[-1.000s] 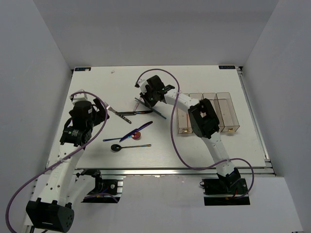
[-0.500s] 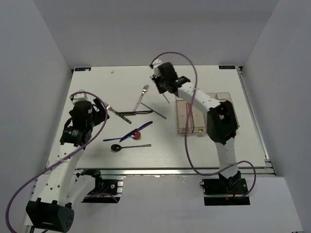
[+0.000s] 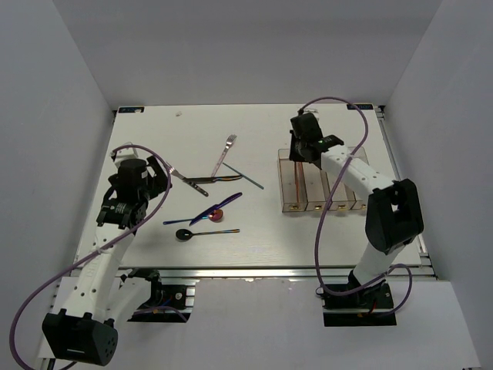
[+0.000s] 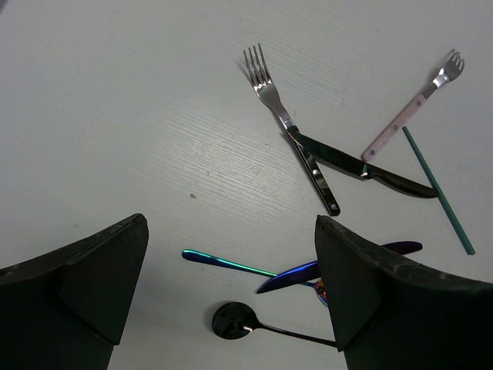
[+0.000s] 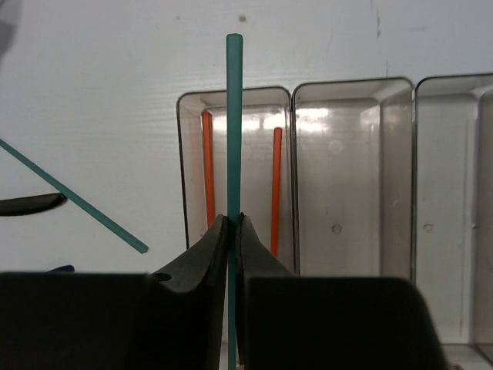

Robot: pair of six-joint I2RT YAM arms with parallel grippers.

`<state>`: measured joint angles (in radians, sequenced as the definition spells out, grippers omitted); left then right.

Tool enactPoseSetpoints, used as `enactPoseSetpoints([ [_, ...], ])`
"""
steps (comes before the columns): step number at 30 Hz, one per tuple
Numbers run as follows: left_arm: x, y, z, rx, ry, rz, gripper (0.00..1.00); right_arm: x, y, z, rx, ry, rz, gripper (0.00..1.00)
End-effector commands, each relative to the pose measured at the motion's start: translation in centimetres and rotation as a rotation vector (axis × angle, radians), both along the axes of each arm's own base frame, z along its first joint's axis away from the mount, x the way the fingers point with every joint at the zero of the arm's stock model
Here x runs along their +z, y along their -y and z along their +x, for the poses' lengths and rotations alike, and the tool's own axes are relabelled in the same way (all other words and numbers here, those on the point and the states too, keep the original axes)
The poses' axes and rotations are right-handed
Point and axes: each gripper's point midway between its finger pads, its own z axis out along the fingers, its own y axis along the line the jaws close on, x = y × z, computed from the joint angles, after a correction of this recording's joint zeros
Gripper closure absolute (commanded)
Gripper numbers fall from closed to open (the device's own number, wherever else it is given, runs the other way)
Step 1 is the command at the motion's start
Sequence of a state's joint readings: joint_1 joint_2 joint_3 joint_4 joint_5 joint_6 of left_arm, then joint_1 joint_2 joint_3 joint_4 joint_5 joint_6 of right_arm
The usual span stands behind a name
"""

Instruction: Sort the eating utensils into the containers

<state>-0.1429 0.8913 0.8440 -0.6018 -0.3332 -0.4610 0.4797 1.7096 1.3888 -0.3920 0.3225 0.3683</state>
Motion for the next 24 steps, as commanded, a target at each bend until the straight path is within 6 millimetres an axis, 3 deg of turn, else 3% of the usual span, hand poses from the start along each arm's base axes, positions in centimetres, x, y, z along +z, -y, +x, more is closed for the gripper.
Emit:
enactPoseSetpoints([
  [1, 0.7, -0.5, -0.2, 0.023, 0.026, 0.005, 0.02, -1.1, -0.1, -0.4, -0.059, -0.027, 0.051, 0.96],
  [5, 0.4, -0.4, -0.2, 0.018, 0.018, 0.005, 0.02, -3.4, 0.0, -1.7, -0.05, -0.078, 0.044, 0.95],
  [7, 0.5, -0.4, -0.1, 0.014, 0.019, 0.005, 0.02, -4.0, -0.2, -2.1, -0.036, -0.082, 0.058, 0.88],
  [8, 0.5, -0.4, -0.1, 0.015, 0.018, 0.004, 0.02, -4.0, -0.2, -2.2, -0.032, -0.082, 0.059, 0.82],
  [9, 0.4, -0.3, -0.1, 0.013, 0.018, 0.004, 0.02, -4.0, -0.1, -2.2, -0.029, -0.081, 0.051, 0.69],
  [10, 0.5, -0.4, -0.1, 0.014, 0.018, 0.005, 0.02, -3.8, -0.1, -2.3, -0.024, -0.082, 0.047, 0.63],
  [12, 0.5, -0.5, -0.1, 0.021, 0.017, 0.009, 0.02, -3.2, -0.2, -2.2, -0.015, -0.075, 0.045, 0.42],
  [14, 0.5, -0.6, -0.2, 0.024, 0.017, 0.009, 0.02, -2.8, -0.5, -2.3, 0.002, -0.069, 0.042, 0.36],
  [16, 0.5, -0.6, -0.2, 0.024, 0.017, 0.009, 0.02, -2.0, -1.2, -2.3, 0.042, -0.047, 0.05, 0.36],
  [17, 0.5, -0.5, -0.1, 0.023, 0.019, 0.009, 0.02, -1.5, -1.9, -2.3, 0.078, -0.031, 0.06, 0.36],
  [21, 0.3, -0.7, -0.1, 0.031, 0.005, 0.015, 0.02, 2.2, -10.5, -2.4, 0.474, 0.125, 0.133, 0.36],
  [22, 0.2, -0.8, -0.2, 0.038, 0.001, 0.019, 0.02, 2.4, -13.0, -3.2, 0.566, 0.145, 0.098, 0.37],
  [23, 0.2, -0.8, -0.2, 0.039, 0.001, 0.02, 0.02, 0.2, -14.3, -2.7, 0.661, 0.134, 0.002, 0.38],
  [24, 0.3, -0.9, -0.2, 0.041, 0.004, 0.019, 0.02, 1.6, -16.4, -2.6, 0.747, 0.154, -0.003, 0.38],
])
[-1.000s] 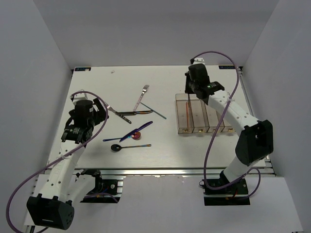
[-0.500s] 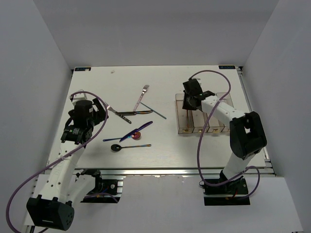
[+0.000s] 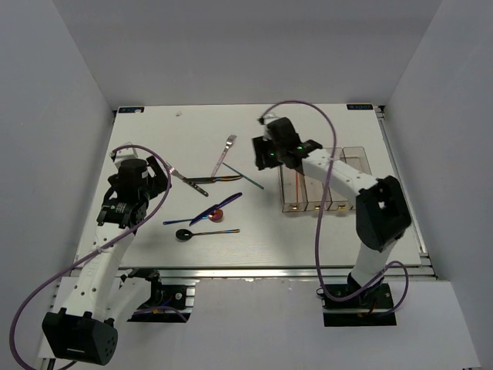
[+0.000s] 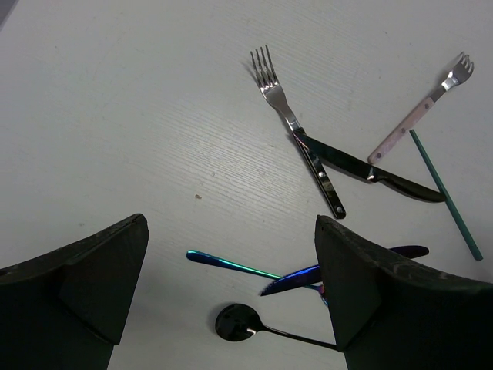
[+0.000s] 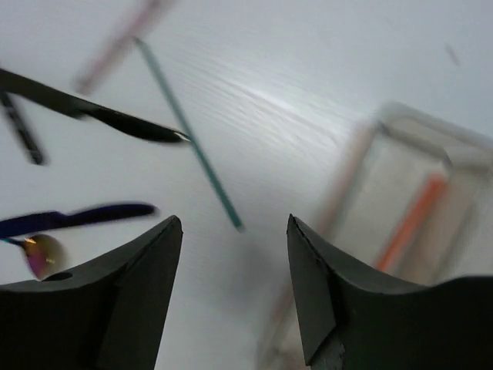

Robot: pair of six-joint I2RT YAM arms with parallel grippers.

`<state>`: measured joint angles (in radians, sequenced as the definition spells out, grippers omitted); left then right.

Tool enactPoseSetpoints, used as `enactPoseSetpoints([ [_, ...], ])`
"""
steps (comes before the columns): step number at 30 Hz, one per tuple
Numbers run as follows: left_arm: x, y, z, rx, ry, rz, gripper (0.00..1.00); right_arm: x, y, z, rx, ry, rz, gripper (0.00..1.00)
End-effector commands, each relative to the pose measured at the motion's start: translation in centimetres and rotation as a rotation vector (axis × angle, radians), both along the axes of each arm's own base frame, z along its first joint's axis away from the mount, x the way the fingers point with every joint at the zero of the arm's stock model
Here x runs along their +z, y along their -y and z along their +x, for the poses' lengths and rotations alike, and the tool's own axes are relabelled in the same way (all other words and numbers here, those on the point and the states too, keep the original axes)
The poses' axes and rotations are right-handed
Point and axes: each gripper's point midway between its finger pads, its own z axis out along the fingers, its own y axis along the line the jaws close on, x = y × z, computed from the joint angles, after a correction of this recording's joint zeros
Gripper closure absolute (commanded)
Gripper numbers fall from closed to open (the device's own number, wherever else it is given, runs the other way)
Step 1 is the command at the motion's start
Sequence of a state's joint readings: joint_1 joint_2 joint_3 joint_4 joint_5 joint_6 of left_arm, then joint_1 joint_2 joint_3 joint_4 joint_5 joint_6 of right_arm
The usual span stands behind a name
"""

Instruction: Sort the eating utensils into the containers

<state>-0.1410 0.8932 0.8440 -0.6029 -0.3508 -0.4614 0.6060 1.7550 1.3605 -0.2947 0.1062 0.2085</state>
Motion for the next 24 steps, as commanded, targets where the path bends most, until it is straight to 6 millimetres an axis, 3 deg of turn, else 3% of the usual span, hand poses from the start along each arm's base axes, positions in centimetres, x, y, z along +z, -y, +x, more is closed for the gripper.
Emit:
enactPoseSetpoints([
  [1, 0.4, -0.6, -0.2, 0.028, 0.009, 0.009, 0.02, 3.2, -9.0, 0.6, 0.405, 0.171, -0.01, 0.38],
  [2, 0.4, -0.6, -0.2, 0.027, 0.011, 0.01, 0.02, 0.4, -9.7, 1.2, 0.45, 0.133, -0.058, 0.37],
  [3, 0.4, -0.5, -0.2, 0.025, 0.012, 0.008, 0.02, 2.1, -11.0, 2.5, 0.458, 0.169, -0.049, 0.36],
  [4, 0.5, -0.4, -0.2, 0.021, 0.015, 0.004, 0.02, 1.2, -10.8, 2.7, 0.464, 0.137, -0.082, 0.36],
  [5, 0.5, -0.3, -0.2, 0.017, 0.014, 0.004, 0.02, -1.0, -11.1, 3.4, 0.484, 0.113, -0.121, 0.35],
  [6, 0.5, -0.3, -0.2, 0.014, 0.016, 0.002, 0.02, -1.5, -11.4, 3.8, 0.491, 0.11, -0.135, 0.35],
  [7, 0.4, -0.3, -0.2, 0.012, 0.015, 0.001, 0.02, -0.6, -11.9, 4.6, 0.488, 0.131, -0.14, 0.35],
  [8, 0.5, -0.2, -0.1, 0.008, 0.018, -0.001, 0.02, -2.6, -12.1, 5.0, 0.492, 0.101, -0.164, 0.34],
  [10, 0.5, -0.1, -0.1, 0.004, 0.016, -0.002, 0.02, -2.3, -12.6, 5.9, 0.502, 0.118, -0.178, 0.35],
  [12, 0.5, -0.1, -0.2, 0.003, 0.017, -0.002, 0.02, -3.9, -12.2, 6.5, 0.482, 0.101, -0.212, 0.35],
  [15, 0.7, -0.1, -0.2, 0.0, 0.028, -0.005, 0.02, -5.3, -12.0, 6.3, 0.489, 0.081, -0.231, 0.37],
  [19, 0.8, 0.0, -0.2, -0.005, 0.033, -0.009, 0.02, -8.1, -9.9, 4.0, 0.497, 0.006, -0.264, 0.39],
  [24, 0.9, 0.2, -0.2, -0.015, 0.035, -0.014, 0.02, -9.2, -8.6, 3.4, 0.485, -0.014, -0.26, 0.43],
])
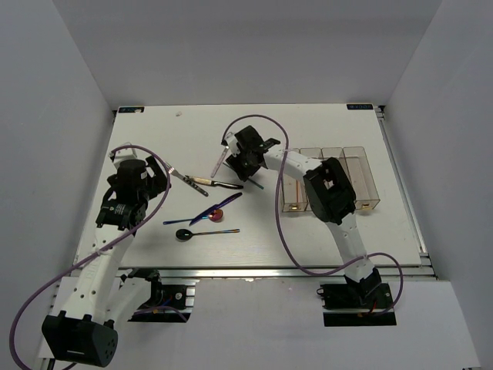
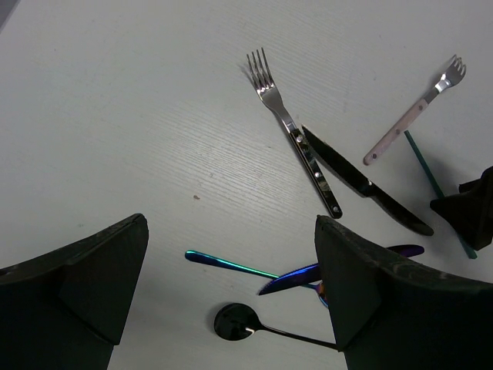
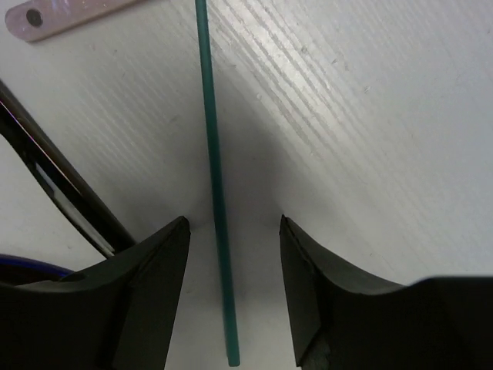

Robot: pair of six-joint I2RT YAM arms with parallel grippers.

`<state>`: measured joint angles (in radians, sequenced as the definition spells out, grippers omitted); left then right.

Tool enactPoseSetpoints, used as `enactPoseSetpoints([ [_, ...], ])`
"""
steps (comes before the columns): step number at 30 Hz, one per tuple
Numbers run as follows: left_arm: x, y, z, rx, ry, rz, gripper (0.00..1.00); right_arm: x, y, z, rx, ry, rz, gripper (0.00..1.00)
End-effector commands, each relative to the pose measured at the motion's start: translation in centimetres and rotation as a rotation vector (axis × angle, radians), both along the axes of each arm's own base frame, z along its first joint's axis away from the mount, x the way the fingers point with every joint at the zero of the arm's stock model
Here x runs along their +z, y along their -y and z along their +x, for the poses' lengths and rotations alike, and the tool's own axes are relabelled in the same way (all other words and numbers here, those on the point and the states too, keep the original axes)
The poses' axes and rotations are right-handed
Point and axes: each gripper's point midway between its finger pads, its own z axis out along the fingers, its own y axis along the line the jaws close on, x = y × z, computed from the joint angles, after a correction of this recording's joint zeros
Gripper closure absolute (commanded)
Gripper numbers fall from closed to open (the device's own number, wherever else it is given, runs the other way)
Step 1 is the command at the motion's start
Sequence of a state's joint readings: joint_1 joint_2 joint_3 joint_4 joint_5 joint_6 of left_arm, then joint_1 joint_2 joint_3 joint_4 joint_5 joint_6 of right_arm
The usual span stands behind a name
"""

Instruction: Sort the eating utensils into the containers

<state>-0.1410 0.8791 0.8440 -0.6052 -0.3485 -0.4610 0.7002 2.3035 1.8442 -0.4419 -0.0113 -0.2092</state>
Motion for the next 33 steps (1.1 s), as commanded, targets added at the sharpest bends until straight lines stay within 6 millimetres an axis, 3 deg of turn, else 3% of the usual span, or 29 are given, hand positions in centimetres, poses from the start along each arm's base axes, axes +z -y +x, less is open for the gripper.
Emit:
enactPoseSetpoints([
  [1, 0.6, 0.2, -0.1, -0.011, 0.025, -0.01, 0.02, 1.7, 0.5, 0.1, 0.002, 0.026, 0.014, 0.45],
  [3, 0.6, 0.1, -0.1, -0.01, 0.023, -0.009, 0.02, 1.2, 1.3, -0.7, 0.005, 0.01, 0.01, 0.45],
  [5, 0.6, 0.1, -0.1, -0.01, 0.025, -0.009, 0.02, 2.3, 1.3, -1.2, 0.014, 0.027, 0.045, 0.45],
  [15, 0.5, 0.2, -0.1, -0.013, 0.023, -0.01, 0.02, -1.0, 2.1, -1.7, 0.032, -0.049, -0.039, 0.58],
  [20, 0.6, 0.2, 0.0, -0.011, 0.025, -0.01, 0.02, -0.8, 2.0, -1.6, 0.035, -0.052, -0.045, 0.86],
  [21, 0.5, 0.2, -0.1, -0.011, 0.023, -0.01, 0.02, -0.3, 2.0, -1.6, 0.039, -0.045, -0.039, 1.0],
  [22, 0.6, 0.2, 0.0, -0.012, 0.024, -0.009, 0.02, -0.2, 2.0, -1.9, 0.052, -0.051, -0.03, 1.0],
  [29, 0.5, 0.3, 0.0, -0.02, 0.022, -0.014, 0.02, 6.0, 1.2, -2.6, 0.049, 0.022, 0.164, 1.0],
  [30, 0.5, 0.4, 0.0, -0.021, 0.022, -0.015, 0.02, 8.7, 0.9, -2.0, 0.035, 0.076, 0.229, 1.0],
  [32, 0.4, 0.3, 0.0, -0.021, 0.022, -0.015, 0.02, 10.3, 1.7, -2.0, -0.029, 0.074, 0.285, 1.0],
  [33, 0.4, 0.4, 0.0, -0.021, 0.021, -0.014, 0.02, 12.7, 2.1, -1.7, -0.055, 0.111, 0.329, 1.0],
])
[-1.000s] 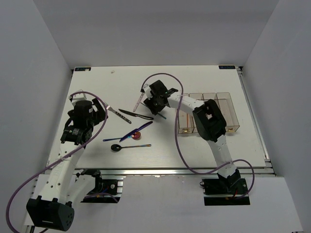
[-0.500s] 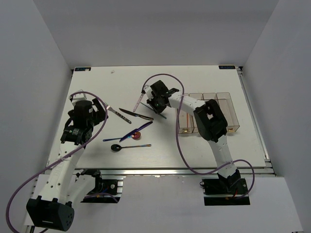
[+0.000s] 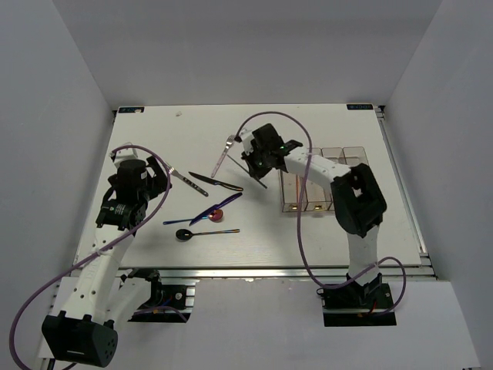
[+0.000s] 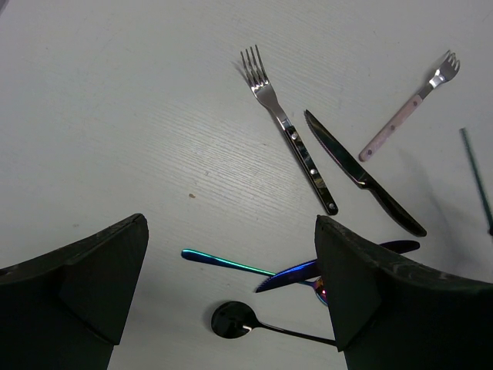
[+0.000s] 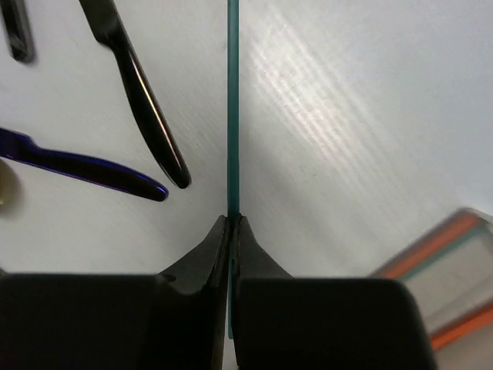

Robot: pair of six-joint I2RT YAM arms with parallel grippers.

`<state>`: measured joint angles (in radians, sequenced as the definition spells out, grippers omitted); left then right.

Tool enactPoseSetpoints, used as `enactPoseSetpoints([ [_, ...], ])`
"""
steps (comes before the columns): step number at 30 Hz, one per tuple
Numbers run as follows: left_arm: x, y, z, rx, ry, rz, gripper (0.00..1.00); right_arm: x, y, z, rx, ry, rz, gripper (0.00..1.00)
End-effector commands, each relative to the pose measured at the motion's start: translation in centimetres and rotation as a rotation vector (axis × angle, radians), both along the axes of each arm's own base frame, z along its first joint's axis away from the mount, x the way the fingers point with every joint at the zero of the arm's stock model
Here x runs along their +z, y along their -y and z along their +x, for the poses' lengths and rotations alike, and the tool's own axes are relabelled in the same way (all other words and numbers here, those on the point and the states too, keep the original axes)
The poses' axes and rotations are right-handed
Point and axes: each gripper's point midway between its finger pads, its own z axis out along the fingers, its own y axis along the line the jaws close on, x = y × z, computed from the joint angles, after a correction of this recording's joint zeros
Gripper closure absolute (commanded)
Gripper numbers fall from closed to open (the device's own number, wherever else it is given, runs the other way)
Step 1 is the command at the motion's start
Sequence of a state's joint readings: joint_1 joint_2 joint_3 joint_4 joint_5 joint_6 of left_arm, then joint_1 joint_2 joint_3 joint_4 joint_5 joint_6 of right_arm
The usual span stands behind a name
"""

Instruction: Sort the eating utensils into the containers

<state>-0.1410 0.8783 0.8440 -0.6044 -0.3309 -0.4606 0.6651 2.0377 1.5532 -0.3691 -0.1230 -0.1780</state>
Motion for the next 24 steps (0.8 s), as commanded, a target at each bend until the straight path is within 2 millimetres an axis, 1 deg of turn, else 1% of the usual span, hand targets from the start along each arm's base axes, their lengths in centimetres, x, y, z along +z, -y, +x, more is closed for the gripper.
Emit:
enactPoseSetpoints([
  [1, 0.4, 0.1, 0.0, -0.008, 0.02, -0.005, 0.02, 9.6, 0.2, 2.8, -0.123, 0.153, 0.227, 1.0],
  [2, 0.5, 0.1, 0.0, -0.008, 0.022, -0.005, 0.02, 10.4, 0.8, 2.9, -0.186, 0.142, 0.256, 1.0],
  [3, 0.4, 0.1, 0.0, -0.006, 0.021, -0.005, 0.02, 11.6, 2.0, 3.0, -0.259, 0.149, 0.277, 1.0],
  [5, 0.4, -0.1, 0.0, 0.0, 0.02, -0.001, 0.02, 11.0, 6.5, 4.3, -0.507, 0.125, 0.212, 1.0],
  [6, 0.4, -0.2, -0.1, 0.005, 0.019, 0.001, 0.02, 10.4, 8.4, 4.4, -0.603, 0.109, 0.169, 1.0],
  [7, 0.4, -0.4, -0.1, 0.017, 0.015, 0.007, 0.02, 8.9, 11.5, 4.2, -0.716, 0.103, 0.077, 1.0],
  [8, 0.5, -0.5, -0.2, 0.02, 0.021, 0.008, 0.02, 8.8, 12.4, 3.8, -0.751, 0.105, 0.077, 1.0],
  [9, 0.5, -0.6, -0.2, 0.027, 0.02, 0.009, 0.02, 8.3, 12.9, 3.4, -0.798, 0.086, 0.09, 1.0],
  [10, 0.5, -0.6, -0.2, 0.031, 0.018, 0.011, 0.02, 6.8, 13.5, 2.6, -0.814, 0.067, 0.077, 1.0],
  [11, 0.5, -0.8, -0.2, 0.039, 0.014, 0.016, 0.02, 6.9, 13.8, 2.2, -0.826, 0.069, 0.084, 1.0],
  [12, 0.5, -0.9, -0.2, 0.045, 0.015, 0.019, 0.02, 6.6, 14.3, 1.9, -0.86, 0.069, 0.085, 1.0],
  [13, 0.4, -1.0, -0.2, 0.052, 0.011, 0.022, 0.02, 5.5, 14.6, 1.4, -0.865, 0.061, 0.077, 1.0],
  [18, 0.6, -1.6, -0.5, 0.085, 0.015, 0.031, 0.02, 4.1, 14.7, 0.4, -0.865, 0.022, 0.069, 1.0],
  [19, 0.6, -1.6, -0.6, 0.088, 0.016, 0.032, 0.02, 3.8, 14.8, 0.2, -0.869, 0.015, 0.061, 0.93],
  [21, 0.7, -1.8, -0.7, 0.101, 0.021, 0.034, 0.02, 3.6, 14.8, -0.3, -0.859, 0.004, 0.059, 0.86],
  [22, 0.7, -1.9, -0.8, 0.105, 0.022, 0.035, 0.02, 4.0, 14.9, -0.4, -0.859, 0.01, 0.07, 0.81],
  [23, 0.9, -2.0, -0.8, 0.112, 0.026, 0.038, 0.02, 3.7, 15.1, -0.8, -0.857, 0.007, 0.066, 0.66],
  [24, 0.9, -2.2, -0.9, 0.119, 0.029, 0.038, 0.02, 3.8, 15.1, -1.0, -0.857, 0.007, 0.07, 0.59],
])
